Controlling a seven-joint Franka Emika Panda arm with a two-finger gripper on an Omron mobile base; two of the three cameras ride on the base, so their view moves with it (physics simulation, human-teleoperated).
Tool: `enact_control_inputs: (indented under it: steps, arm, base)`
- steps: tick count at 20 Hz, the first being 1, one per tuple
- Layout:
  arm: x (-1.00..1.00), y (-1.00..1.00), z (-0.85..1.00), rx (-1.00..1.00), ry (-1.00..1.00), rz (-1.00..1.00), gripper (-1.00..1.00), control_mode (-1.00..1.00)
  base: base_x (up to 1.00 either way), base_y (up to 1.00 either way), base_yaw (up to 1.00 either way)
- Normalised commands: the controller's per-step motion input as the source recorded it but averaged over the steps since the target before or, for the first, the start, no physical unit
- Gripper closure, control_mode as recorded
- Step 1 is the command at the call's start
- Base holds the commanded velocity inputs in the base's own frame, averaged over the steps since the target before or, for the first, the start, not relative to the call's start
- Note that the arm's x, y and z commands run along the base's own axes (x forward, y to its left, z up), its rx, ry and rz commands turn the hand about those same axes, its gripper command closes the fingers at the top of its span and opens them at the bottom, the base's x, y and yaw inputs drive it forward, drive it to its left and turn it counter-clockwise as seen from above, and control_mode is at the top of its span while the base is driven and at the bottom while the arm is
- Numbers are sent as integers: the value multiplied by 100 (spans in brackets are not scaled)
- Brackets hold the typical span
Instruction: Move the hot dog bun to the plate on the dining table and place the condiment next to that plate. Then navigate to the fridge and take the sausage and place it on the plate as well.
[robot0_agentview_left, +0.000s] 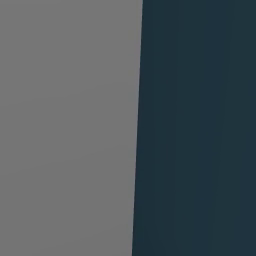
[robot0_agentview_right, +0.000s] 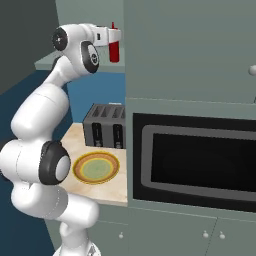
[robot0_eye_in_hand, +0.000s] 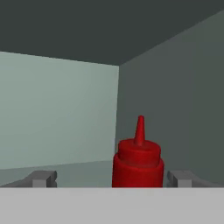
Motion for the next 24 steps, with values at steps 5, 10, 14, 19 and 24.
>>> enact_control_inputs:
  steps: [5,10,14,19,24]
  arm:
    - [5,-31,0,0,0,0,-100,-100]
    - [17,-9,-19,-2,0,0,-100,-100]
    - [34,1,-23,-3,0,0,-100,-100]
    - [25,0,-4,0,0,0,100,-100]
    - [12,0,-2,0,0,0,100,-100]
  base:
    - [0,0,0]
    - [0,0,0]
    - [0,0,0]
    - [0,0,0]
    - [0,0,0]
